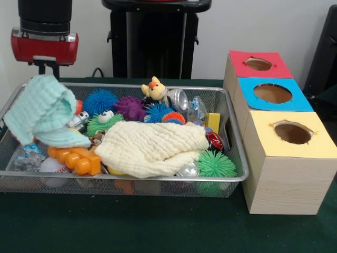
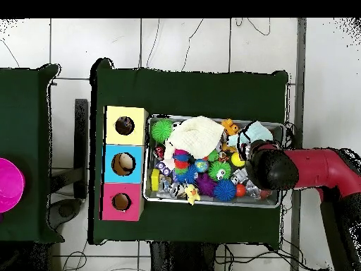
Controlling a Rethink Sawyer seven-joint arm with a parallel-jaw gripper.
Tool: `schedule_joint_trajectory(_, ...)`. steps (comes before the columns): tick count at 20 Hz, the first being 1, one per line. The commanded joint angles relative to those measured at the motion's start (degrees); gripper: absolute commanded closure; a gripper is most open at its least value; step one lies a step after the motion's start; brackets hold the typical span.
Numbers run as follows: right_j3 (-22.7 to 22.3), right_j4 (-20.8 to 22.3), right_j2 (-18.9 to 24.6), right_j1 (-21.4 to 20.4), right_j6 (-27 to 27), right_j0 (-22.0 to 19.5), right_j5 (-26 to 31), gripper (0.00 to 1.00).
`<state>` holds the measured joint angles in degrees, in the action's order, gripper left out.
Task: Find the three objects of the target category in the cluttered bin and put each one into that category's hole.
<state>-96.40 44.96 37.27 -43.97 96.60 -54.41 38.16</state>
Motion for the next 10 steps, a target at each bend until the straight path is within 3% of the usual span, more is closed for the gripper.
schedule_joint_trajectory(1, 1.82, 5.2, -2.11, 1.17, -11.09, 0.41, 2.66, 1.0)
schedule_joint_trajectory(2, 1.62, 5.41, -2.11, 1.15, -10.74, 0.33, 2.51, 0.0)
schedule_joint_trajectory(10, 0.64, 3.81, -3.24, -0.01, -5.84, 2.7, 3.28, 0.0)
